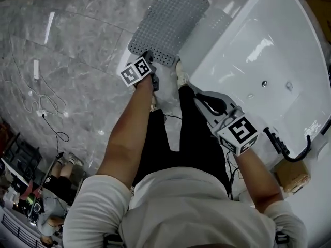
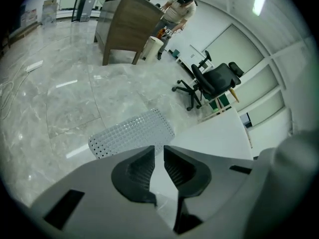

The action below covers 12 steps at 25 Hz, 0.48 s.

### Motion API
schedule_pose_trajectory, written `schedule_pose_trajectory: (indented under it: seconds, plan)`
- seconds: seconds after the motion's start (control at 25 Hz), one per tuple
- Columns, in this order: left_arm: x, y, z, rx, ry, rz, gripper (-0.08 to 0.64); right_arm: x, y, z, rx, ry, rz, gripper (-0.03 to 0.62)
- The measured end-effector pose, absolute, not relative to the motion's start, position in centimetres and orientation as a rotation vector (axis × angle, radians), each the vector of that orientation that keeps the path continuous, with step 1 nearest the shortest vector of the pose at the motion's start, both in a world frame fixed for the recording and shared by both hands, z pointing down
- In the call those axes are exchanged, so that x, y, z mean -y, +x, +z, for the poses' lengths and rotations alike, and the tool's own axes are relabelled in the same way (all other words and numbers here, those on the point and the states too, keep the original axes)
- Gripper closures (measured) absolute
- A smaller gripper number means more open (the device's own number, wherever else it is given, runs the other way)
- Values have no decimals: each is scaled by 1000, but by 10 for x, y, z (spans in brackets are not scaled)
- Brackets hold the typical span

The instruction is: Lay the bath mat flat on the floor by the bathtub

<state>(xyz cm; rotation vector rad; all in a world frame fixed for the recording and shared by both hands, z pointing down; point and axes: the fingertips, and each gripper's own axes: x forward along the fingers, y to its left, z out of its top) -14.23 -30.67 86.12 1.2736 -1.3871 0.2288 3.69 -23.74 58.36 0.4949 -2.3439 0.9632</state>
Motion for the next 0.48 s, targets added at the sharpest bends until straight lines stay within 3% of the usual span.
schedule_pose_trajectory:
  seconds: [0.48]
  plan:
    - [232,-153,713,1198,1630,349,496,182,3,527,2364,600,851,568]
